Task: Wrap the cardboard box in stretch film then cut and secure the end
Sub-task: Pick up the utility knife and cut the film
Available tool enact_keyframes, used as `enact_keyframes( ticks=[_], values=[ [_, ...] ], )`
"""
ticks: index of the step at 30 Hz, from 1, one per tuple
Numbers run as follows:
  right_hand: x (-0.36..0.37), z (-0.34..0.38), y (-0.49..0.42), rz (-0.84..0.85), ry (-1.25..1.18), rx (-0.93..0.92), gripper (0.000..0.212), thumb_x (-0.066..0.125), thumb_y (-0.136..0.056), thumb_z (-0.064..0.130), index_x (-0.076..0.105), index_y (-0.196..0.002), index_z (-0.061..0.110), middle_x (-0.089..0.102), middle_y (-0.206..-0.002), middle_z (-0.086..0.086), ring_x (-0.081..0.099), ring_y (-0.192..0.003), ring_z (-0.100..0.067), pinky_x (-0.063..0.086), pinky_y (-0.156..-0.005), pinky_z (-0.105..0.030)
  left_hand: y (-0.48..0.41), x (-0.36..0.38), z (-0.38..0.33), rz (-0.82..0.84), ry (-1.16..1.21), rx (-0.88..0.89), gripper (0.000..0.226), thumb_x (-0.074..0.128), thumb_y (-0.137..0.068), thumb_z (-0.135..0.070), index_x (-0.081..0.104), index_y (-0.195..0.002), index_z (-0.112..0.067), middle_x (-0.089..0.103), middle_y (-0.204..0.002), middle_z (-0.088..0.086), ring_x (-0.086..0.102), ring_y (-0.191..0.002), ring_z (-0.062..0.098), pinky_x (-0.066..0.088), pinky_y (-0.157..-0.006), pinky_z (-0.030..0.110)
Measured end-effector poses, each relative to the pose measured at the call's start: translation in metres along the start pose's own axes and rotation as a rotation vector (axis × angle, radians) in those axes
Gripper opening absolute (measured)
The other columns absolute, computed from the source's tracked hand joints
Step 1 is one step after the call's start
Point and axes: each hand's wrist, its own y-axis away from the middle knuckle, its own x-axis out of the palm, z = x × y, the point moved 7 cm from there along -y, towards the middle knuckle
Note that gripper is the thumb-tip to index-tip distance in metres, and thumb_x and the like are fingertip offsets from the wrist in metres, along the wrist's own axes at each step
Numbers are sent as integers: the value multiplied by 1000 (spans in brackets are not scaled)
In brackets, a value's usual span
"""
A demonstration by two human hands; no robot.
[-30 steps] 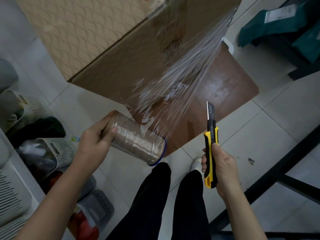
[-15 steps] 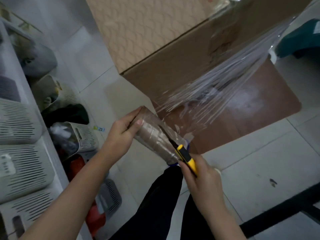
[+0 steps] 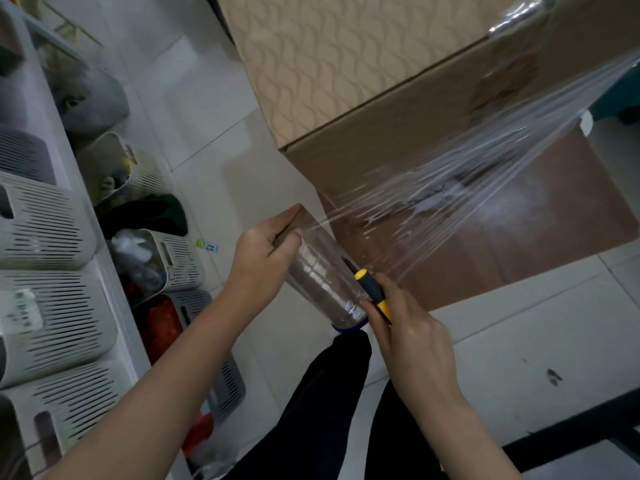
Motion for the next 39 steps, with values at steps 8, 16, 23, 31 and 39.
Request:
enact_keyframes(
  ticks=[8, 16, 23, 31, 39],
  values=[
    [4, 5, -7, -21, 46, 6, 39, 54, -88, 31, 68, -110, 1, 68, -73, -12, 62, -48, -27, 42, -37, -28, -1, 3, 3, 13, -48, 21, 33, 51, -91, -6, 62, -120, -16, 70, -92, 23, 63, -78, 33, 49, -65, 38],
    [11, -4, -5, 8, 78, 88, 33, 78, -78, 20, 69, -101, -2, 67, -65, -14, 60, -43, -30, 38, -35, -27, -2, 11, 5, -3, -27, 13, 38, 52, -84, -10, 62, -119, -20, 63, -89, -1, 58, -83, 13, 46, -74, 28],
    [14, -21, 13, 109, 96, 127, 31, 74, -82, 23, 69, -104, 1, 67, -67, -14, 63, -48, -33, 41, -37, -32, -5, 9, 14, -53, -23, -47, 42, 51, -80, -21, 63, -120, -16, 69, -94, -13, 65, -89, 11, 53, -84, 36],
    [31, -85, 58, 369, 276, 299, 33, 55, -94, 33, 59, -115, 9, 67, -80, -11, 67, -63, -32, 43, -48, -33, 0, 6, 12, -60, -35, 16, 42, 51, -80, -20, 62, -120, -15, 70, -104, 3, 64, -91, 9, 51, -83, 29],
    [20, -126, 116, 186, 91, 582, 43, 71, -82, 19, 61, -120, 1, 69, -89, -24, 66, -64, -45, 50, -51, -47, -8, -7, 3, -72, -90, 60, 40, 52, -82, -20, 62, -120, -13, 67, -98, 2, 65, -93, 18, 52, -85, 35]
  ],
)
